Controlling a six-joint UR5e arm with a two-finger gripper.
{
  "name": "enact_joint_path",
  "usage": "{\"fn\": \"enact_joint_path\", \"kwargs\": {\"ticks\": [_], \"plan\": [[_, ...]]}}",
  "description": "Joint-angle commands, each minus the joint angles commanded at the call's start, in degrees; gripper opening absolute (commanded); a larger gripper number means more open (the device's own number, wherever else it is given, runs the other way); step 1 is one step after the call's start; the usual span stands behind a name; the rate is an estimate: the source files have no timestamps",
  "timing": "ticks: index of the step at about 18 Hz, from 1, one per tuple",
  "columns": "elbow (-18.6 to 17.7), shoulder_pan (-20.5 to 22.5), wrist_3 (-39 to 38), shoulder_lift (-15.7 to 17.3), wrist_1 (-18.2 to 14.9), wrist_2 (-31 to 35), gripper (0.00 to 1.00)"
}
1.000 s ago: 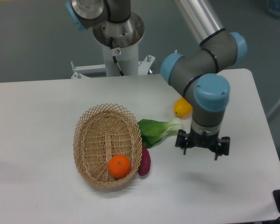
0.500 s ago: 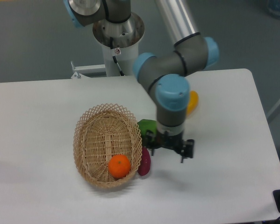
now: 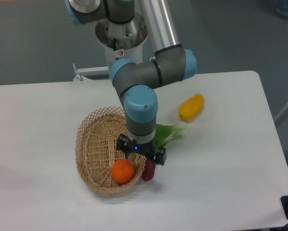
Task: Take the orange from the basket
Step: 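Lower the gripper into the basket around the orange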
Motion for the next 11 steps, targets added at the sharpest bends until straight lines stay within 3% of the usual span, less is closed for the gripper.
{"fn": "enact_joint_path", "kwargs": {"ticks": [11], "plan": [[0.17, -2.72, -5.1, -1.67, 0.18, -0.18, 1.0]]}}
